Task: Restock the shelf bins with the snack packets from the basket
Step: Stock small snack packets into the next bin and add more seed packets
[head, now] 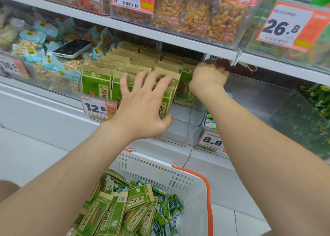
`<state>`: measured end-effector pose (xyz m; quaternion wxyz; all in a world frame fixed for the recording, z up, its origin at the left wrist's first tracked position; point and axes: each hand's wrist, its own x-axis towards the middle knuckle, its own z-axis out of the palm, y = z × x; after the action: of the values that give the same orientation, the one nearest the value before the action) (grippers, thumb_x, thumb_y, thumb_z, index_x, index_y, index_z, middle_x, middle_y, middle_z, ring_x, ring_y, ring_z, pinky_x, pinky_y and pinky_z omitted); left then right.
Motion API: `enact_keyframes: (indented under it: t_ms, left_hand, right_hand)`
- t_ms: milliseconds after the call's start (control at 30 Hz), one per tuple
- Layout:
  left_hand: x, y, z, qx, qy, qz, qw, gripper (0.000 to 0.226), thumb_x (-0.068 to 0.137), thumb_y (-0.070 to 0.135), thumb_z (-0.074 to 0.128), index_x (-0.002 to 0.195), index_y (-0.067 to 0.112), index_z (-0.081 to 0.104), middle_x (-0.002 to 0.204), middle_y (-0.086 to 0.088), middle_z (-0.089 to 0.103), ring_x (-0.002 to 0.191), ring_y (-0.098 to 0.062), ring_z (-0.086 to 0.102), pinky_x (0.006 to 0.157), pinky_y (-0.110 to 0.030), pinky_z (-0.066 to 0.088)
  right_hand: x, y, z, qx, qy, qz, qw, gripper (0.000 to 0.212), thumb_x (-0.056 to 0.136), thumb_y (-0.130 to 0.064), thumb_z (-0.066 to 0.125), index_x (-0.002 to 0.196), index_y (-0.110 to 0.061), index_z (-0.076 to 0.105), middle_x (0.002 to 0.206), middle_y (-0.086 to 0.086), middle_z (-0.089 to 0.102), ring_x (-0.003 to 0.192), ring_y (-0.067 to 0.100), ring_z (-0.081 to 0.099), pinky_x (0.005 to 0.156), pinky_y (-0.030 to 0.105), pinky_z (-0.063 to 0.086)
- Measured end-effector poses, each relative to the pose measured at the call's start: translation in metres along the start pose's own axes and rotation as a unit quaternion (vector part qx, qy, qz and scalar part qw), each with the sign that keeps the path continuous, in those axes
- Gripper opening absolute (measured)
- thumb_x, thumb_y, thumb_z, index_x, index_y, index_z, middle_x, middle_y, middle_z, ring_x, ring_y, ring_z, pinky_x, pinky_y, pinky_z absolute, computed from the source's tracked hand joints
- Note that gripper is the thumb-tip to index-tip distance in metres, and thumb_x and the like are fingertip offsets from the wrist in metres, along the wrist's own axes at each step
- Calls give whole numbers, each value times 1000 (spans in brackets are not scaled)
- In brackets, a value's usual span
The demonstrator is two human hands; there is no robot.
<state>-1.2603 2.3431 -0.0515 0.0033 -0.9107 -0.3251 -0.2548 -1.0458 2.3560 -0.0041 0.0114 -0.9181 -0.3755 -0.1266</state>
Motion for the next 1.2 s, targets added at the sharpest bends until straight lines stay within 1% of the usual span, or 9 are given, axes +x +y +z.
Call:
enact_keyframes:
  t_ms: [233,367,500,633,767,867,967,1067,1200]
  left_hand:
    - [-18,7,2,-14,54,-31,998,103,76,50,77,161,23,25,167,-12,20,158,-35,11,122,-64,16]
    - [-40,15,7,-4,189,-38,981,52,78,27,76,122,15,50,125,-12,46,113,-33,42,92,-47,41]
    - [-65,11,22,-30,-17,-45,998,21,87,34,68,99,24,54,98,2,59,94,-26,55,79,-45,49]
    - [-100,5,42,5,-365,-52,930,30,88,43,61,114,27,62,106,0,67,103,-28,66,86,-45,58]
    - [-127,8,56,63,-561,6,826,35,99,37,57,126,16,67,124,-7,68,103,-25,66,84,-39,56]
    - [-144,6,71,72,-600,24,796,33,101,34,57,124,14,68,125,-7,69,97,-24,63,92,-42,57]
    - [-156,7,81,74,-610,36,788,27,103,27,54,122,13,67,115,-3,65,78,-21,58,71,-33,53]
    - [-163,8,88,64,-621,39,780,33,105,26,51,132,14,65,130,-8,67,81,-22,65,70,-32,53]
    - [-166,5,92,55,-618,35,783,34,107,27,49,135,14,63,132,-9,66,84,-20,66,65,-28,48]
  right_hand:
    - [-84,6,1,101,147,-114,977,38,90,-21,58,124,-4,59,126,17,61,118,39,53,96,47,42]
    - [-139,13,21,239,261,-231,906,20,86,-18,48,99,-14,64,96,5,63,93,28,51,80,42,39]
    - [-177,22,60,253,238,-321,881,10,83,-18,51,80,-14,60,74,3,60,76,28,50,71,39,31]
    - [-210,25,104,174,151,-406,884,20,80,-24,47,72,-14,63,65,5,60,69,31,55,70,40,35]
    - [-243,19,141,89,-97,-468,874,14,84,-18,58,89,-16,70,85,6,69,82,29,62,76,40,48]
    - [-265,18,178,41,-284,-451,845,26,90,-8,52,106,-13,71,97,10,69,84,30,66,68,39,57]
    - [-283,17,217,-6,-408,-437,802,39,91,0,48,124,-9,66,108,14,69,86,31,68,59,38,57]
    - [-302,19,242,-3,-462,-431,775,58,92,4,47,147,-13,51,132,11,62,108,33,65,83,45,60]
    - [-333,18,260,22,-497,-436,750,34,92,1,52,124,-10,55,116,11,62,103,32,63,80,44,56]
